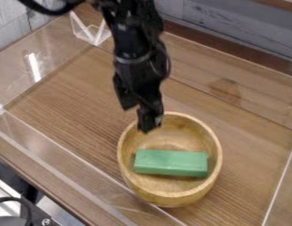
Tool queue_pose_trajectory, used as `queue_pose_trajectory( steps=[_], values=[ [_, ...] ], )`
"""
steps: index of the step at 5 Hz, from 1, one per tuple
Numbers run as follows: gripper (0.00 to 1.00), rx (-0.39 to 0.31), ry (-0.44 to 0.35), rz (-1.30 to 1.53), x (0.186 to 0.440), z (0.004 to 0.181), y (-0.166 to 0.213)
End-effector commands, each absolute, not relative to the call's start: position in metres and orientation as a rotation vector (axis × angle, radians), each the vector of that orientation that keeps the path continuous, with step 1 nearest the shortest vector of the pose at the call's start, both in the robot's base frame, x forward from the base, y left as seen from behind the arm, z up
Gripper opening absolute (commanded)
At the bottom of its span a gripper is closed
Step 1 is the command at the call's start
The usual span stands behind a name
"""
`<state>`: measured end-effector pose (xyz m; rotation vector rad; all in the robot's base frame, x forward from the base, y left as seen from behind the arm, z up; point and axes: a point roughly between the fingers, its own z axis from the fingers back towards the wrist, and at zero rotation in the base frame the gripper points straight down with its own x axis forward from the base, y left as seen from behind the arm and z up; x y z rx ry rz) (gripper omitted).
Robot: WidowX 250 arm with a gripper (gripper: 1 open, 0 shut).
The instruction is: Put the green block in the brown bowl
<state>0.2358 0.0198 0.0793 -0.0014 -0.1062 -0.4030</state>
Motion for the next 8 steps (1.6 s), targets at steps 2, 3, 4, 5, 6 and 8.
queue_pose_trajectory(
  steps=[2, 3, 4, 5, 6, 8],
  values=[
    [1.00, 0.046, -0.216, -0.282, 0.261, 0.137, 0.059],
    [1.00, 0.056, -0.231, -0.235, 0.265, 0.142, 0.078],
    [1.00, 0.058, -0.250, -0.209, 0.265, 0.141, 0.089],
    [1.00, 0.057, -0.250, -0.209, 0.264, 0.136, 0.089],
    [1.00, 0.055, -0.246, -0.211, 0.265, 0.130, 0.088],
    [1.00, 0.057, -0.243, -0.210, 0.267, 0.119, 0.089]
  ],
)
